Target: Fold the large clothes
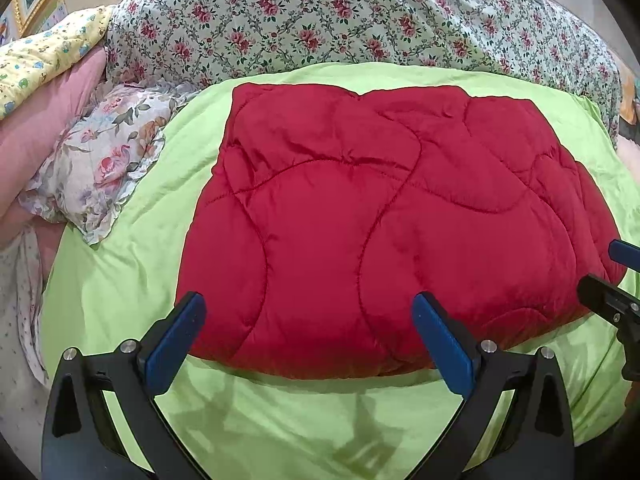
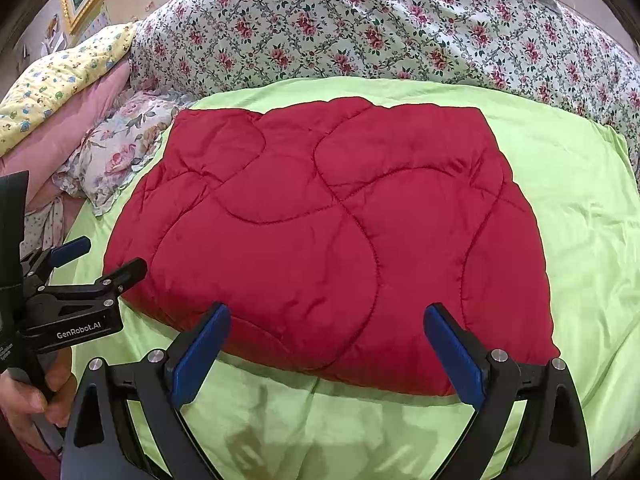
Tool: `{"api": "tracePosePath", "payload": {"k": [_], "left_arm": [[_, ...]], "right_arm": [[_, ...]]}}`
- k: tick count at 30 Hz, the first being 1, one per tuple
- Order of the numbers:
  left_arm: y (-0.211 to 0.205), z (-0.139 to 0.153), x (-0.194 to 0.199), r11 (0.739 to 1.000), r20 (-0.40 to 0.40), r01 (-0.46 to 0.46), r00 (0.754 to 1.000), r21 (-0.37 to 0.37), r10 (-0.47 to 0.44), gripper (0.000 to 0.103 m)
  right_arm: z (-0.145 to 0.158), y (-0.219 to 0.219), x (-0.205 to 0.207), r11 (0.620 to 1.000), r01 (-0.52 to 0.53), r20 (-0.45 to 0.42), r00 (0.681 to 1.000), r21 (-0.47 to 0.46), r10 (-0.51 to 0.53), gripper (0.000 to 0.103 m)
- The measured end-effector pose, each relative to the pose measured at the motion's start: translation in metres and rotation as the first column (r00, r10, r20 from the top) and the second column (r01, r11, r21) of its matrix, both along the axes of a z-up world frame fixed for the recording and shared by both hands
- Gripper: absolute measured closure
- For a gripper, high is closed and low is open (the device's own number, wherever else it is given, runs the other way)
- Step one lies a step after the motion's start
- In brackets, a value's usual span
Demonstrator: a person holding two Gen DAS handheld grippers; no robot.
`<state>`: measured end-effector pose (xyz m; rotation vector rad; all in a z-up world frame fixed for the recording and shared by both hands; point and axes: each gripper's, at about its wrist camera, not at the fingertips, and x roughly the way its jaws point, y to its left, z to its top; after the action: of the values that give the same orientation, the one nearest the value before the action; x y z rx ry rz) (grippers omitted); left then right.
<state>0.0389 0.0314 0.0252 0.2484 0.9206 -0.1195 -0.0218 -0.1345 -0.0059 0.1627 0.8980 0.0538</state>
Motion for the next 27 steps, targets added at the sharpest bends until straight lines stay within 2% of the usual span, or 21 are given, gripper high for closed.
{"api": "tracePosePath", "payload": {"k": [27], "left_arm": [[0.0, 0.0011, 0.0012, 1.0, -0.001, -0.001, 1.0, -0.002, 0.001, 0.0]], "right_arm": [[0.0023, -0.0043, 0.0001, 1.0, 0.006, 0.007, 1.0, 0.012, -0.007, 0.005]]}}
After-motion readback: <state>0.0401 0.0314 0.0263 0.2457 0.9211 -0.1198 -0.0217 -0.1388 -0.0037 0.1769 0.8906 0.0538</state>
